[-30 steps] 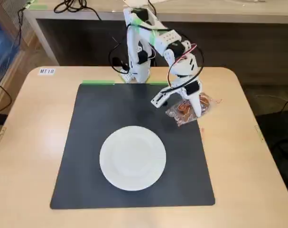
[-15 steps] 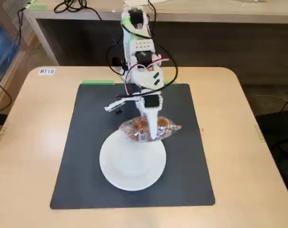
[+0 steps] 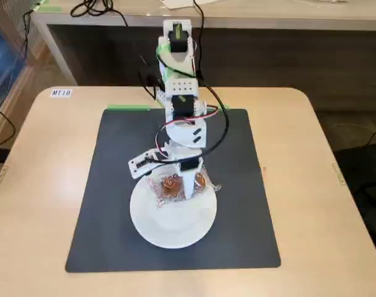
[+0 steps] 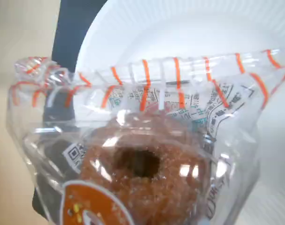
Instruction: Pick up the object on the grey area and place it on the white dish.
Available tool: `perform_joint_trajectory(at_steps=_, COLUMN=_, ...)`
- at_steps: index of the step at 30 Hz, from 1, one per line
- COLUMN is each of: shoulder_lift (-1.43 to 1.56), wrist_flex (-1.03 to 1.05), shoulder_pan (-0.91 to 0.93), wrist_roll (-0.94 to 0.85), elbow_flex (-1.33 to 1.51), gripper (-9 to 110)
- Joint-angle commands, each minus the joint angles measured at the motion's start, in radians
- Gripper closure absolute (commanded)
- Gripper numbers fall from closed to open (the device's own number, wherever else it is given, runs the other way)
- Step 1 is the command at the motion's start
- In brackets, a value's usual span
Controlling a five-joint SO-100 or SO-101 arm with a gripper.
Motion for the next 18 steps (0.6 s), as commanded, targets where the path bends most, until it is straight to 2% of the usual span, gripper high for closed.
perform_joint_trajectory(at_steps=1, shoulder_lift=-0.109, wrist_flex=0.147, shoulder_pan=0.031, wrist_roll=0.025, elbow_flex=-0.267, gripper=92)
perform_joint_trajectory(at_steps=4, shoulder_lift=-0.278, wrist_flex=0.341, shoulder_pan=0.055, wrist_roll=0.072, elbow_flex=-0.52, gripper=94)
perform_joint_trajectory(at_steps=7, shoulder_lift=-0.512, wrist_flex=0.569, shoulder_pan=0.072, wrist_roll=0.124, elbow_flex=-0.914, gripper=96)
perform_joint_trajectory(at_steps=11, shoulder_lift=-0.557, wrist_flex=0.578, shoulder_pan=0.074, wrist_roll=0.175, elbow_flex=-0.937, gripper=95)
perform_joint_trajectory(at_steps=18, shoulder_lift=-0.517, wrist_flex=0.58, shoulder_pan=0.072, wrist_roll=0.253, elbow_flex=-0.83, gripper=78)
